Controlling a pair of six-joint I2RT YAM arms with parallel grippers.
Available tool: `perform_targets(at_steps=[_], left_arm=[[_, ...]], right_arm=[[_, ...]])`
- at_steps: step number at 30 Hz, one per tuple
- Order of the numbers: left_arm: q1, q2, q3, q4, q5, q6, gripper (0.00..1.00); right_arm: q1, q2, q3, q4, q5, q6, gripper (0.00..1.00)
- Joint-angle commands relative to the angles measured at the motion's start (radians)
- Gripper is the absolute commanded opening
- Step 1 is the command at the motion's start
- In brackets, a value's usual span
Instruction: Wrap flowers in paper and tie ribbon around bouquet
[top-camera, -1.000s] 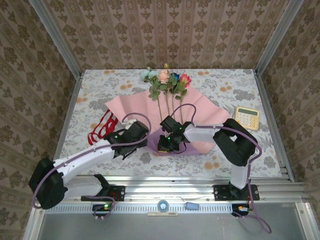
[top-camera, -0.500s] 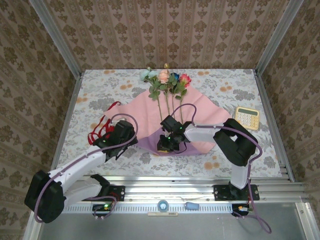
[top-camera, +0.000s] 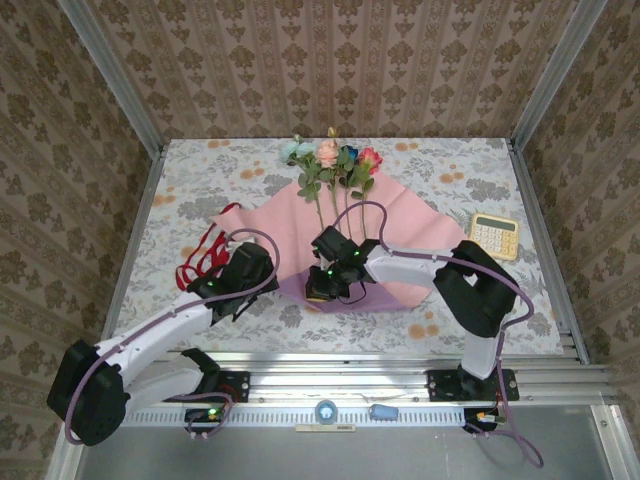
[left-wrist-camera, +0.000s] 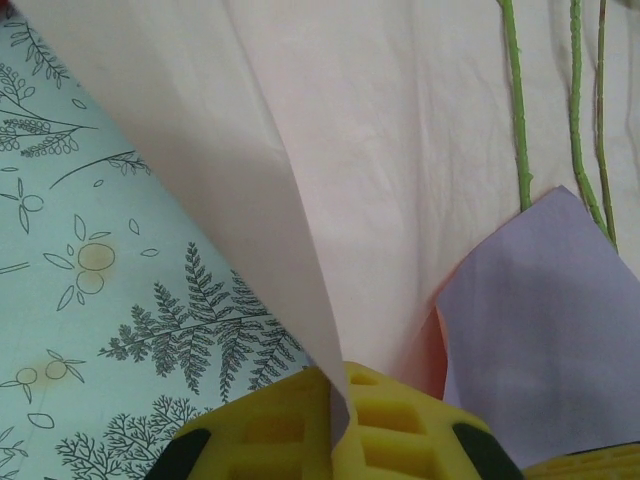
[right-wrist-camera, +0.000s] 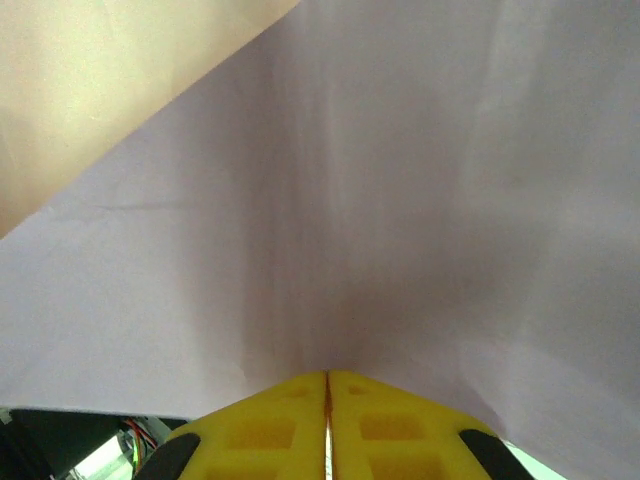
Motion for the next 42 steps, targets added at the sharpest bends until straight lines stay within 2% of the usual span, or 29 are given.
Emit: perform_targets(at_steps=[1, 9, 12, 18, 23, 32, 38, 42], left_arm=[[-0.016, 0.007, 0.049, -0.025, -0.023, 0.03, 0.0], [-0.097, 0.047, 0.124, -0.049, -0.047, 0.07, 0.0], [-0.131, 0.084, 0.154, -0.054, -0.048, 0.092, 0.0], [-0.176, 0.154, 0.232, -0.067, -0.057, 0.151, 0.0], [-0.203, 0.223, 0.306, -0.055, -0.033, 0.208, 0.0], [-0.248, 0.377, 0.402, 0.013, 0.043, 0.256, 0.0], [-0.269, 0.505, 0.464, 0.062, 0.08, 0.259, 0.0], [-0.272, 0.59, 0.5, 0.095, 0.092, 0.24, 0.0]], right_arm=[[0.005, 0.072, 0.018, -0.004, -0.03, 0.034, 0.09], [0.005, 0.116, 0.014, 0.011, -0.032, 0.038, 0.09], [0.0, 0.09, 0.011, 0.004, -0.028, 0.032, 0.1], [-0.036, -0.014, -0.024, 0.066, -0.082, 0.028, 0.19], [-0.103, -0.151, -0.084, 0.084, -0.102, 0.062, 0.23], [-0.228, -0.312, -0.339, 0.123, -0.074, 0.114, 0.07], [-0.34, -0.435, -0.421, 0.043, -0.045, 0.043, 0.1], [-0.446, -0.51, -0.437, -0.01, -0.063, -0.002, 0.17]])
